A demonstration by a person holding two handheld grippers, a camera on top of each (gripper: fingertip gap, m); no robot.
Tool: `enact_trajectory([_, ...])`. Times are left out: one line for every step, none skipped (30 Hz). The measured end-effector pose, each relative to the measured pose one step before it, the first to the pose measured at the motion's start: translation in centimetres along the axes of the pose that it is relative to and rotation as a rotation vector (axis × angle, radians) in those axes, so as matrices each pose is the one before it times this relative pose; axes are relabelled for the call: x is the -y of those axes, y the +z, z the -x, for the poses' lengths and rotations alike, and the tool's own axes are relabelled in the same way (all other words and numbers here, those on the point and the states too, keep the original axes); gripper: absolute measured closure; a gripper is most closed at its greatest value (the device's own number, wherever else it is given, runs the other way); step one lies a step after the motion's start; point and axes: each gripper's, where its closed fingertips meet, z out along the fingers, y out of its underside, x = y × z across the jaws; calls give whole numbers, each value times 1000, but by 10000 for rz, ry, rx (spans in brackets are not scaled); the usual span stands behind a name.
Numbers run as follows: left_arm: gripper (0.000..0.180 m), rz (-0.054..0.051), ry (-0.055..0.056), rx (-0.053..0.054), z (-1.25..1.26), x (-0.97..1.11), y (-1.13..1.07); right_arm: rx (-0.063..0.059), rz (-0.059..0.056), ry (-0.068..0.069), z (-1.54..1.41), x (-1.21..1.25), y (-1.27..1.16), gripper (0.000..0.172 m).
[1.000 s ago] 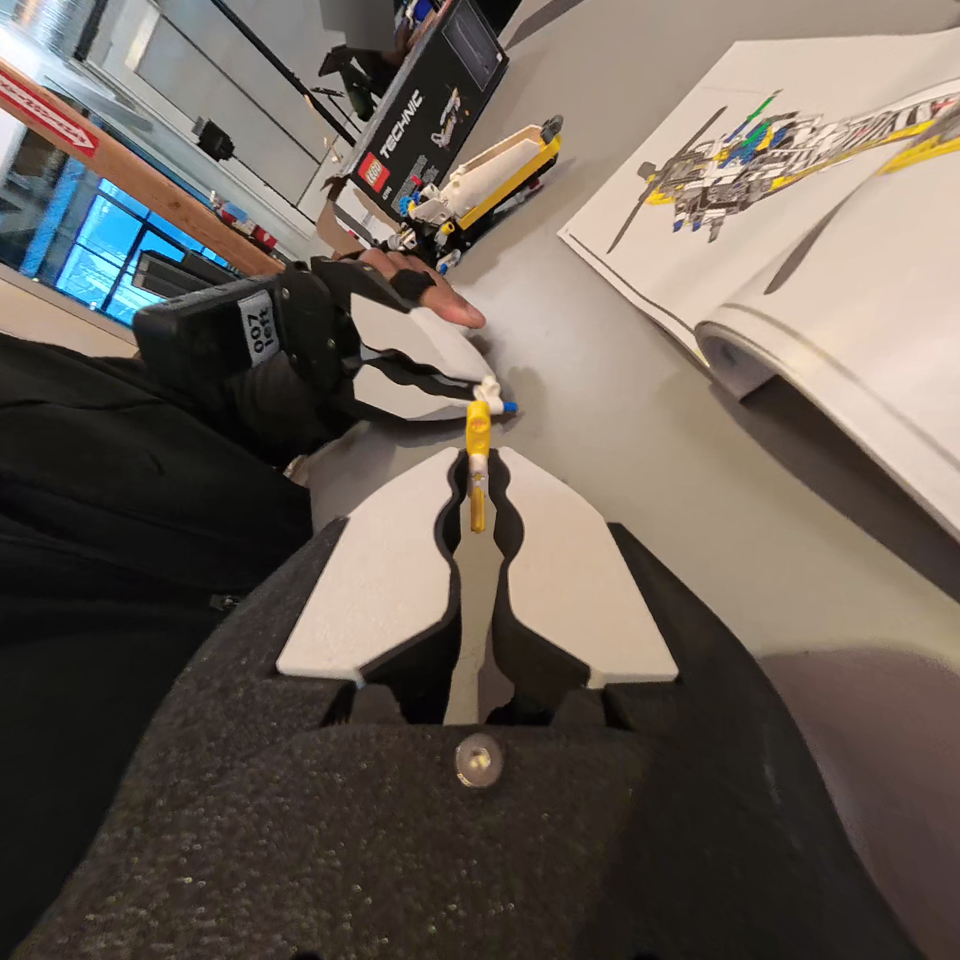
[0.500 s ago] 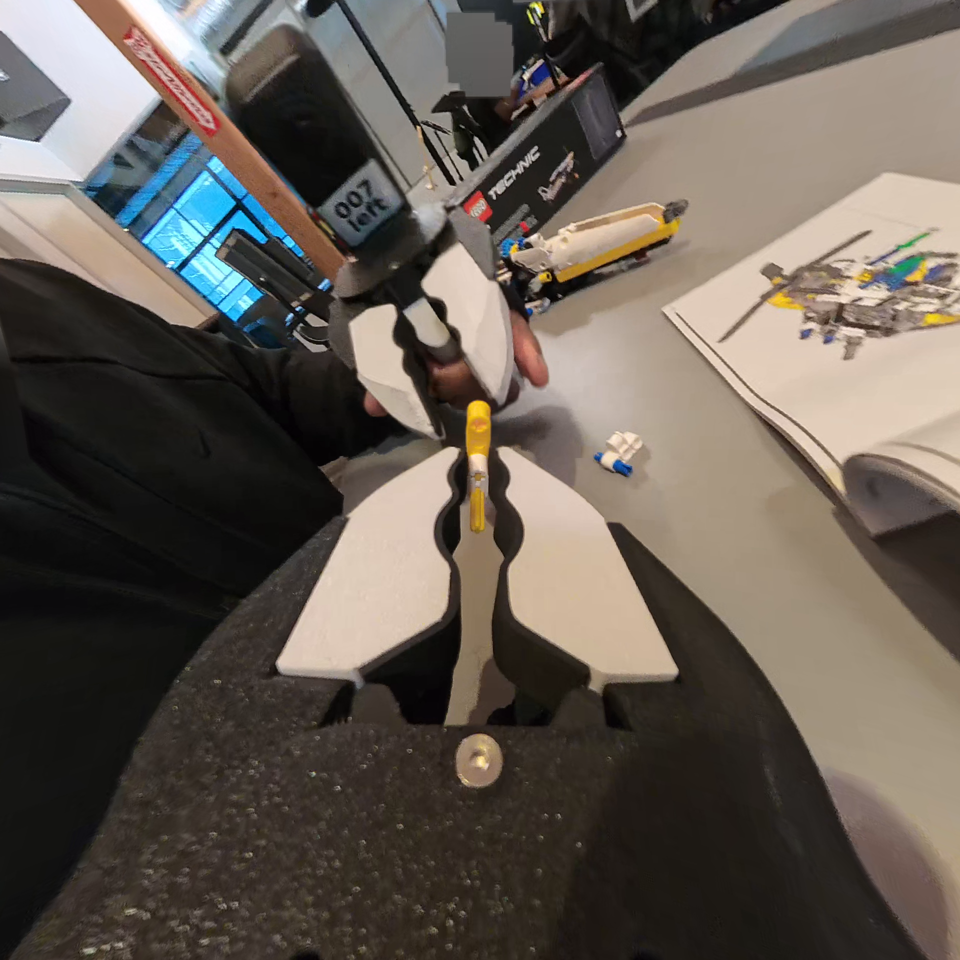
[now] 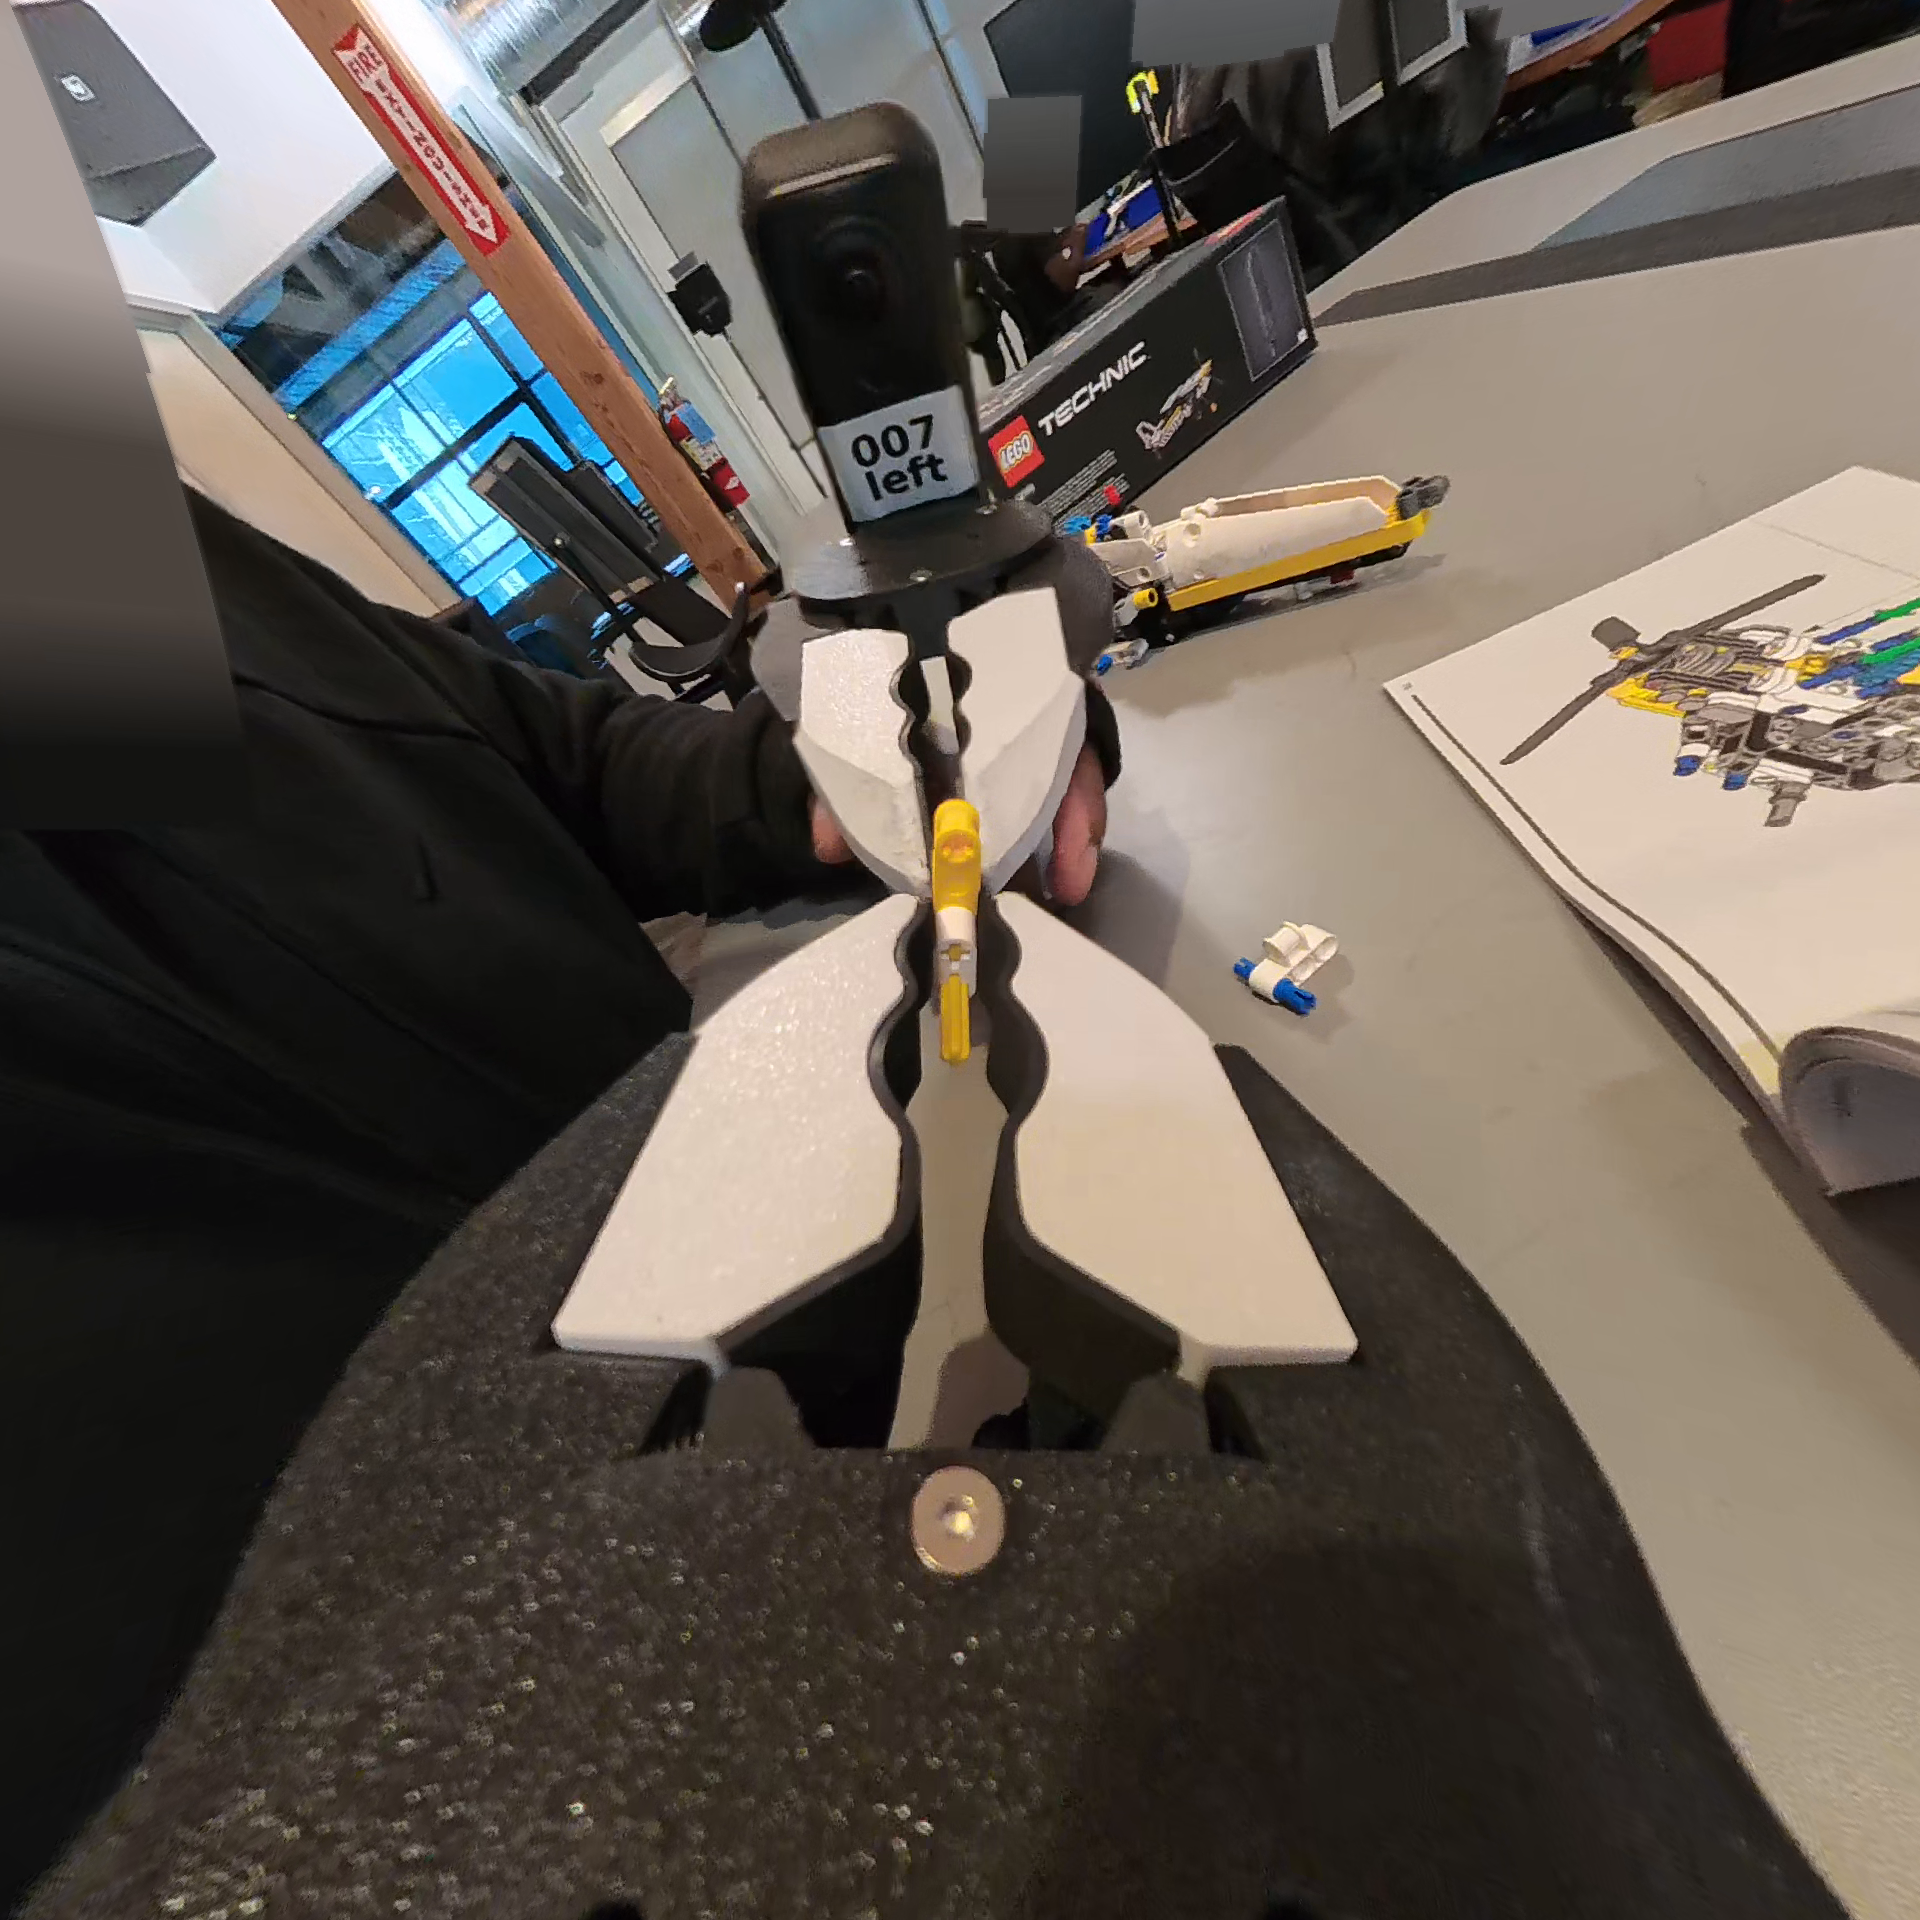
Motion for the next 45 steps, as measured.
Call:
enact_trajectory([174, -25, -124, -137, -122, -25, -71, 17, -8, -61, 87, 9, 46, 164])
enact_trajectory([174, -9, -101, -70, -40, -8, -80, -29, -9, -5, 6, -11, 53, 164])
enact_trajectory([174, 67, -16, 53, 103, -93, -65, -34, 38, 30, -40, -87, 62, 164])
enact_trajectory([174, 99, 51, -63, -57, -150, -45, 42, 66, 36, 28, -100, 58, 164])
enact_trajectory([174, 41, 33, -13, -25, -58, -55, 2, 47, 11, 7, -61, 45, 164])
enact_trajectory([174, 33, -11, 13, 41, -56, -39, -34, 48, -4, -35, -48, 49, 164])
enact_trajectory([174, 37, -38, -54, 5, -66, -39, -3, 50, -7, -1, -59, 48, 164])
enact_trajectory([175, 42, -37, -60, -17, -44, -26, -26, 39, -19, -18, -47, 47, 164])
enact_trajectory([174, 45, -54, -12, 70, -44, -26, -79, 25, -29, -85, -26, 20, 164])
enact_trajectory([174, -5, -117, 3, 122, 36, -94, -115, -24, -7, -170, 39, -69, 164])
enact_trajectory([174, -256, -69, 99, 210, 379, -284, -103, -34, 33, -226, 50, -156, 164])
enact_trajectory([169, -442, -73, 129, 258, 652, -404, -82, -20, 38, -194, 34, -137, 164])
enact_trajectory([166, -283, -165, -25, 90, 511, -258, -27, -33, 10, -64, 51, -58, 164])
enact_trajectory([164, -96, -184, -60, 44, 268, -49, -27, 15, -28, -13, -12, 40, 164])
enact_trajectory([163, 27, -76, 1, 56, 20, 131, -47, 80, -61, -6, -108, 129, 164])
enact_trajectory([162, 119, 21, -14, -50, -190, 255, -19, 71, -74, 64, -93, 151, 164])
enact_trajectory([160, 125, 14, -19, -93, -226, 321, -6, 56, -63, 68, -62, 143, 164])
enact_trajectory([160, 134, 1, -76, -170, -261, 325, -4, 30, -39, 45, -36, 110, 164])
enact_trajectory([160, 144, 22, -72, -167, -271, 278, -15, -1, -15, 9, 3, 66, 164])
enact_trajectory([160, 130, 12, 51, 23, -260, 224, -11, 3, -22, 17, 1, 40, 164])
enact_trajectory([160, 124, -19, 85, 129, -237, 170, -35, 35, -49, -17, -44, 45, 164])
enact_trajectory([161, -56, -60, -17, 3, 58, 36, -47, 24, -76, 2, -35, 52, 164])
enact_trajectory([170, -163, -62, -29, -6, 217, -43, 10, -37, -104, 113, 65, 55, 164])
enact_trajectory([171, -103, -48, -126, -80, 110, -49, 4, -55, -112, 103, 84, 47, 164])
enact_trajectory([171, 5, -141, -5, 118, -6, -68, -64, -26, -86, -19, 27, 14, 164])
enact_trajectory([171, 76, -26, 62, 117, -84, -62, -93, -14, -39, -108, -6, -16, 164])
enact_trajectory([171, 85, 116, 111, 65, -97, -51, -30, -33, 2, -50, 15, -37, 164])
enact_trajectory([171, 88, 130, 27, -68, -95, -66, 35, -12, 13, 60, -28, -31, 164])
enact_trajectory([171, 102, 54, 0, -64, -145, -64, 56, 36, 14, 87, -77, 5, 164])
enact_trajectory([171, 110, -27, -54, -111, -160, -61, 79, 62, 11, 104, -109, 31, 164])
enact_trajectory([171, 84, 29, -56, -130, -145, -62, 88, 65, -3, 140, -93, 43, 164])
enact_trajectory([171, 53, 106, -15, -113, -115, -58, 63, 55, -8, 89, -75, 38, 164])
enact_trajectory([171, 62, 59, -4, -69, -107, -52, 47, 38, -15, 77, -52, 34, 164])
enact_trajectory([171, 28, -8, -55, -88, -53, -30, 52, 36, -26, 101, -43, 10, 164])
enact_trajectory([171, 63, -7, -43, -76, -104, -10, 15, 53, -3, 37, -83, -3, 164])
enact_trajectory([171, 70, 15, 17, 9, -103, 5, 8, 46, 11, 25, -80, -2, 164])
enact_trajectory([171, 78, 14, -48, -66, -96, 9, 3, 38, 6, 18, -62, -12, 164])
enact_trajectory([171, 37, 40, 40, 29, -53, 9, -11, 13, -20, 12, -30, -27, 164])
enact_trajectory([171, 77, -33, -68, -85, -53, 18, -27, 15, -66, 39, -29, -39, 164])
enact_trajectory([171, 95, 29, 1, -20, -76, 42, -62, 24, -84, -8, -47, -60, 164])
enact_trajectory([171, 47, -5, 56, 17, -31, 67, -25, -24, -33, 0, 14, -96, 164])
enact_trajectory([171, 37, 13, -20, -80, -3, 57, 21, -21, 2, 53, -5, -84, 164])
enact_trajectory([171, 69, 123, 32, -40, -46, 31, -11, -29, -8, 28, 19, -69, 164])
enact_trajectory([171, -2, 82, 66, -22, 43, 46, 5, -45, -1, 32, 46, -77, 164])
enact_trajectory([171, 38, -13, -30, -62, -18, 40, 40, -49, 15, 49, 48, -76, 164])
